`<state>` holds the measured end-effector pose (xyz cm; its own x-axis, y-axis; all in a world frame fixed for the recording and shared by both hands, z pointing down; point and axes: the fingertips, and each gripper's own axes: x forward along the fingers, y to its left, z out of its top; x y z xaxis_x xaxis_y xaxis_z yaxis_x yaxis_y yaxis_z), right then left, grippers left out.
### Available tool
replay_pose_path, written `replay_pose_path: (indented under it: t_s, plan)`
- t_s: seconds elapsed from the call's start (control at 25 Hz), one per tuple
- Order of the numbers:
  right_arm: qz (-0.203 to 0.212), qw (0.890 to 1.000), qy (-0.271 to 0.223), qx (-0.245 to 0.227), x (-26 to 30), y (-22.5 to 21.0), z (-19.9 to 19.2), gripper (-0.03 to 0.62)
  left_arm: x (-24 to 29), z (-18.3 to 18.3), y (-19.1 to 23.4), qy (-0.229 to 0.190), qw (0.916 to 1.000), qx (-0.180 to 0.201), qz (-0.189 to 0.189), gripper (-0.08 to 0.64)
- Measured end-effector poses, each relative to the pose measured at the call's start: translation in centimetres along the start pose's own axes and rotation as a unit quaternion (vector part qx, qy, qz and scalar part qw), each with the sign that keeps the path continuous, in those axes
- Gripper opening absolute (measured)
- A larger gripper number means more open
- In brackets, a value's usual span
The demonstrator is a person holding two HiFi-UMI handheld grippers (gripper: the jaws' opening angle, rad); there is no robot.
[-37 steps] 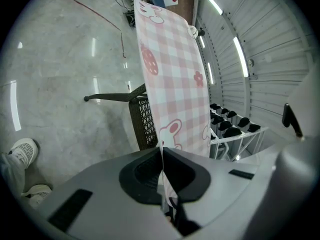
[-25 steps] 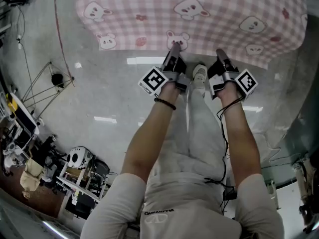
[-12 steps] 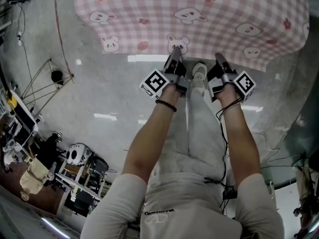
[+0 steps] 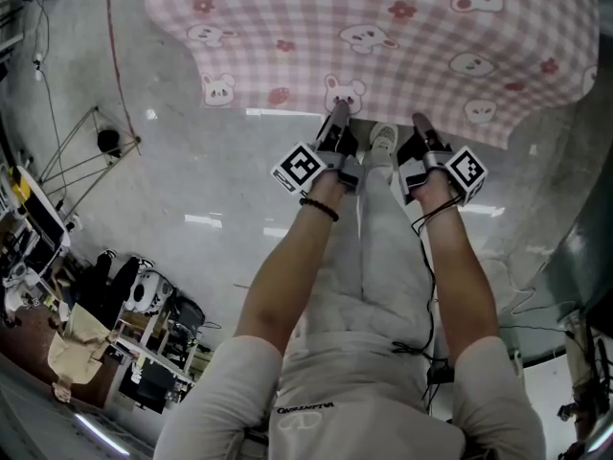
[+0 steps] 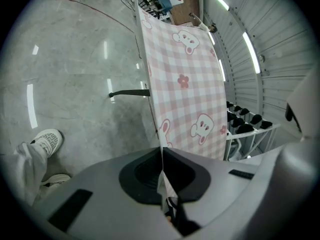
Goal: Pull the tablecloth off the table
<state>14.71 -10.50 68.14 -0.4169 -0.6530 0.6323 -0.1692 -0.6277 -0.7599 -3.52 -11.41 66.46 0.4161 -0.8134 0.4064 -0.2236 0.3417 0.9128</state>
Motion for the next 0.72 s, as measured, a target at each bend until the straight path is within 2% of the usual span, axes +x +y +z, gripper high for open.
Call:
replay_pose_path:
  t_s: [0.12,0.24,0.56,0.72]
  plan:
    - [0.044,0.999,-0.011,-0.005,0.8,1.1,0.1,0.011,0.8,0.1,0.1,-0.005,0.9986,-0.034,-0.039,0.003]
    - [0.084,0.996,-0.018,-0.02,0.9,1.8,0.4,0.011,1.5,0.4,-0.4,-0.001,0.997,-0.037,-0.068,0.003]
    - [0.034,0.999,0.012,-0.028,0.9,1.8,0.3,0.012,1.1,0.6,-1.2,0.012,0.998,-0.027,-0.055,0.003]
    - [0.01,1.0,0.022,-0.013,1.0,0.9,0.0,0.012,1.0,0.2,0.0,0.014,0.9991,-0.037,-0.019,0.003]
